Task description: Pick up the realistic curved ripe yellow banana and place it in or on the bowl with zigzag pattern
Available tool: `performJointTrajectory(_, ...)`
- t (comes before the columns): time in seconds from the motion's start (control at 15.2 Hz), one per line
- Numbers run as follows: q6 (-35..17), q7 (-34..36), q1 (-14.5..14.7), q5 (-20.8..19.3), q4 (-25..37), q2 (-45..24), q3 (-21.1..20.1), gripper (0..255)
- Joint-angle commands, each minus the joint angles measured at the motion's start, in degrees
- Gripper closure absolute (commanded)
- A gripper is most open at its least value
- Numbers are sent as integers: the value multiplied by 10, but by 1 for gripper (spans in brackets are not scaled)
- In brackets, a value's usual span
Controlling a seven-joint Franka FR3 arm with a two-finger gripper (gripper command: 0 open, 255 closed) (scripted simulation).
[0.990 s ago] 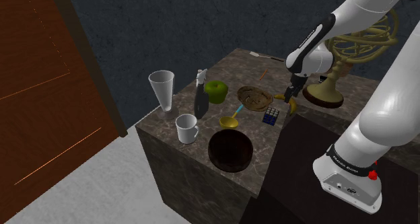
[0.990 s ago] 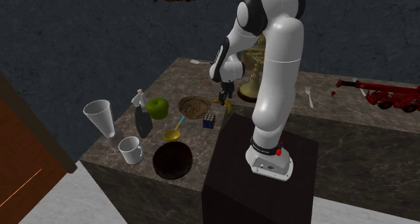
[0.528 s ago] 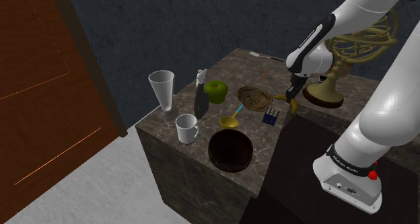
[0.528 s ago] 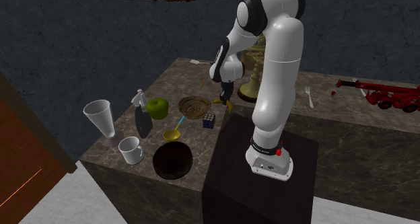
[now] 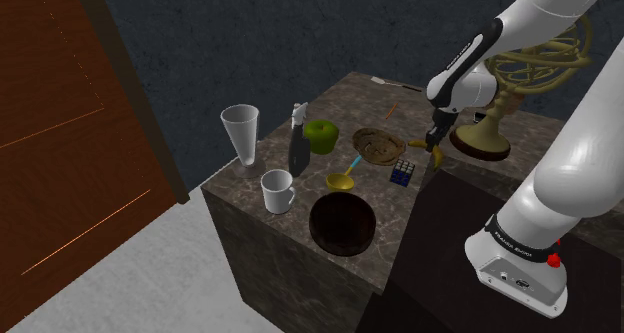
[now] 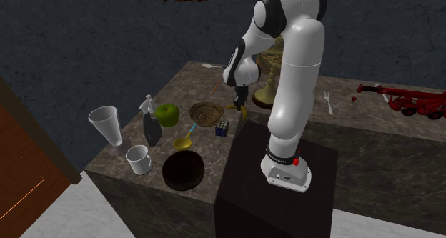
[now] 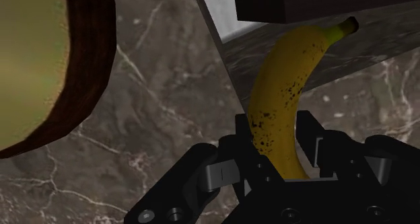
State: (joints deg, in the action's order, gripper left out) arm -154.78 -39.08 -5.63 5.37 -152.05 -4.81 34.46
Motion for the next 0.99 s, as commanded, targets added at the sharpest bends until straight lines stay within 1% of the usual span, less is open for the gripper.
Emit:
performJointTrajectory(0.0, 16, 22, 4, -29, -1, 21, 8, 255)
performJointTrajectory(0.26, 52, 59, 2, -81, 1, 64, 15, 255)
performJointTrajectory(0.46, 81, 81, -3, -112, 4, 94, 14, 255)
performJointTrajectory(0.92, 150, 115, -16, -157, 17, 157, 2, 255)
